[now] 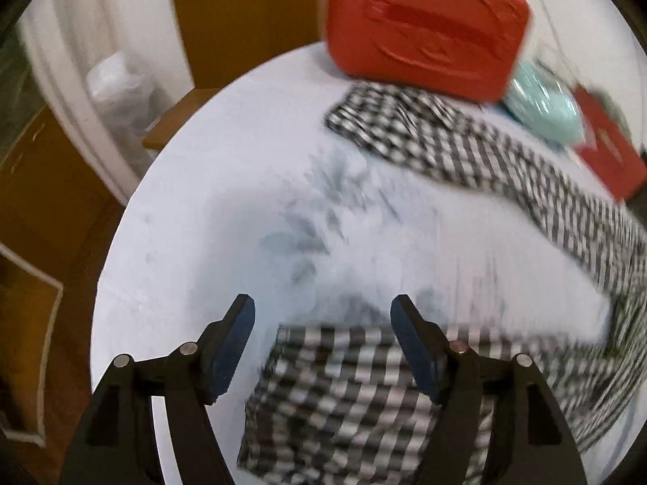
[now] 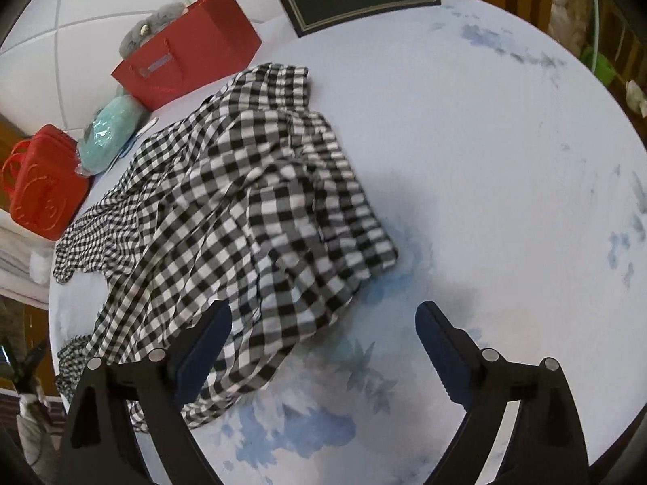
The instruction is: Fold clothes
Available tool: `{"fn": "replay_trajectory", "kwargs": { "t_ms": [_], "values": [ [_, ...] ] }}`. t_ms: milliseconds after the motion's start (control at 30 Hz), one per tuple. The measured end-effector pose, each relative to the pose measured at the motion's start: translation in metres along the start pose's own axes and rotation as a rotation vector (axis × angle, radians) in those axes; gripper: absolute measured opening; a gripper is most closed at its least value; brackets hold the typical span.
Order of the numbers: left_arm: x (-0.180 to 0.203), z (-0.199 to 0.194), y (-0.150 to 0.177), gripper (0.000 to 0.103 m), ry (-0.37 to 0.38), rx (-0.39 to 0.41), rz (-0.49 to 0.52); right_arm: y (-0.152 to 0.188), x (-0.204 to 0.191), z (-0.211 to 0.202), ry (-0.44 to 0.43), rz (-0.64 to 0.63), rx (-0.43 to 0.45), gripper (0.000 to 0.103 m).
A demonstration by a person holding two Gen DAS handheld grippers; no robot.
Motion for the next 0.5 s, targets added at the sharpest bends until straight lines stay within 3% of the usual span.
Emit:
{"fn": "replay_trajectory", "kwargs": {
  "t_ms": [233,433,500],
  "values": [
    [-0.009,0.006,0.023,0.076,-0.027,-0.027,0.031,0.012,0.002,-0.001,-0.007,0.009,0.009,0.098],
    [0.000,0.037,0.046,0.077,0.016,-0.140,0.036,0.009,0.003,0.006,0.004,0.004,0.013,0.103],
    [0.003,0.040,0.050,0.078,0.013,-0.120,0.020,0.007,0.002,0.010,0.014,-0.008,0.009,0.103]
  ]
}}
Point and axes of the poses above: each gripper's, at about its wrist camera, not at the fingertips, and z roughly the way its jaws point, x to its right, y to its underside, the point moved 8 cm from there along z, roughly the way its jaws point
